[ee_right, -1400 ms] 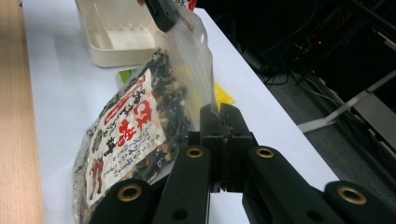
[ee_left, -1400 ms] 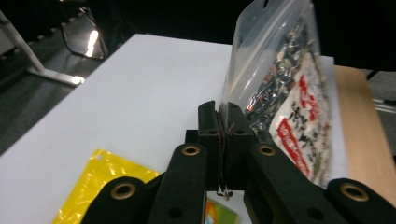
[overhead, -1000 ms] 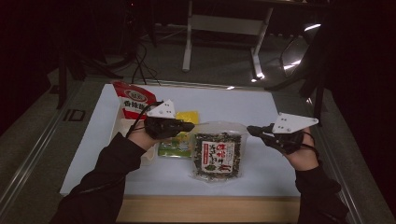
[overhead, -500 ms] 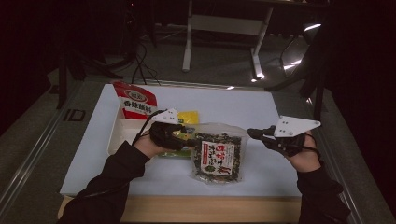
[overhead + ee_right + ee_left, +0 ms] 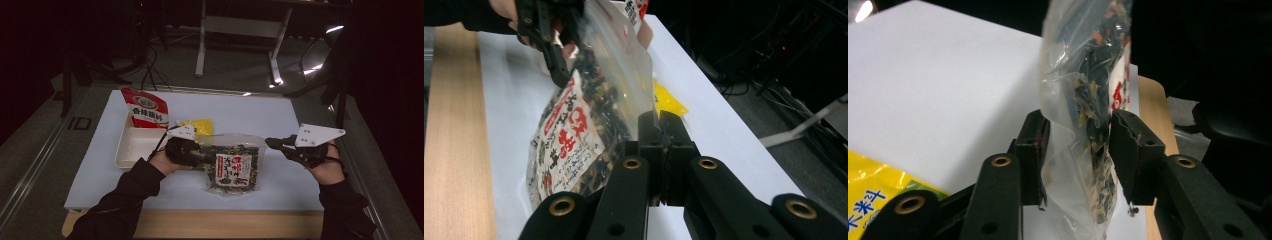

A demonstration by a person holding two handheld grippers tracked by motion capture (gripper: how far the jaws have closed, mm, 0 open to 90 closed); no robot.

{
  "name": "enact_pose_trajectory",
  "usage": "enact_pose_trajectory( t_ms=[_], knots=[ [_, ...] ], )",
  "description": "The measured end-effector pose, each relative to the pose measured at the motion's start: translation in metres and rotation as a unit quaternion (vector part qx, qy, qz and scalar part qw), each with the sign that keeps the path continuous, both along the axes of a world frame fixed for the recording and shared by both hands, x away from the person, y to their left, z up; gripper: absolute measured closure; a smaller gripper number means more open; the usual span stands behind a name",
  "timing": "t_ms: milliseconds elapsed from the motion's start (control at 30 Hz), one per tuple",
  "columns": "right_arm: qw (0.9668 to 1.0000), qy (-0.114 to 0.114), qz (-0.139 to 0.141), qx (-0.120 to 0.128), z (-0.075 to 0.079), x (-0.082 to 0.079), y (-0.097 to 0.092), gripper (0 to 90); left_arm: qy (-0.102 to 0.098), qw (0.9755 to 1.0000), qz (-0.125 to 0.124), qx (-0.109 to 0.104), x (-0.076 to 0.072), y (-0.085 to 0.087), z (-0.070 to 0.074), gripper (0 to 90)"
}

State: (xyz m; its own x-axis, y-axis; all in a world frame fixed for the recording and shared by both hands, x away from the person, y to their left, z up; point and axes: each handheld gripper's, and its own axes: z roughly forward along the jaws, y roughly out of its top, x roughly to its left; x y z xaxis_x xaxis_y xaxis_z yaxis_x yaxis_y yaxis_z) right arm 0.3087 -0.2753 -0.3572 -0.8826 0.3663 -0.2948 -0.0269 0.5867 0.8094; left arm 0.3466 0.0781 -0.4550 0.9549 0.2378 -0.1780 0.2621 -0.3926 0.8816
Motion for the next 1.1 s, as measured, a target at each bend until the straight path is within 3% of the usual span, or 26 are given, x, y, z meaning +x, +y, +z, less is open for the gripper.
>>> enact_pose_trajectory(
  t_ms=[100,333,467,600,667,767,933,1100],
  knots=[
    [1.0,0.004,-0.004,0.0,-0.001,0.001,-0.001,89.7,-0.005,0.9999,-0.009,-0.006,-0.005,-0.003,0.0,70.3],
    [0.9998,0.016,-0.015,0.002,-0.001,0.004,-0.007,89.1,-0.016,0.9997,-0.015,-0.009,-0.013,-0.008,0.003,75.4],
    [0.9995,0.019,-0.024,0.013,0.002,0.005,-0.009,88.7,-0.026,0.9996,-0.009,-0.011,-0.016,-0.009,0.009,76.8],
    [0.9992,0.011,-0.034,0.02,0.008,0.005,-0.01,87.7,-0.023,0.9995,0.002,-0.023,-0.02,-0.01,0.018,77.0],
    [0.9988,0.008,-0.037,0.032,0.013,0.006,-0.011,81.0,-0.027,0.9992,0.007,-0.03,-0.023,-0.009,0.024,77.1],
    [0.9975,0.003,-0.046,0.053,0.017,0.006,-0.013,62.6,-0.038,0.9986,0.012,-0.035,-0.024,-0.006,0.034,77.1],
    [0.9953,0.009,-0.07,0.067,0.015,0.008,-0.017,54.8,-0.054,0.9971,0.023,-0.047,-0.027,0.003,0.052,77.1],
    [0.9937,0.021,-0.073,0.082,0.007,0.012,-0.017,44.7,-0.07,0.995,0.039,-0.06,-0.031,0.014,0.066,77.2]
  ],
)
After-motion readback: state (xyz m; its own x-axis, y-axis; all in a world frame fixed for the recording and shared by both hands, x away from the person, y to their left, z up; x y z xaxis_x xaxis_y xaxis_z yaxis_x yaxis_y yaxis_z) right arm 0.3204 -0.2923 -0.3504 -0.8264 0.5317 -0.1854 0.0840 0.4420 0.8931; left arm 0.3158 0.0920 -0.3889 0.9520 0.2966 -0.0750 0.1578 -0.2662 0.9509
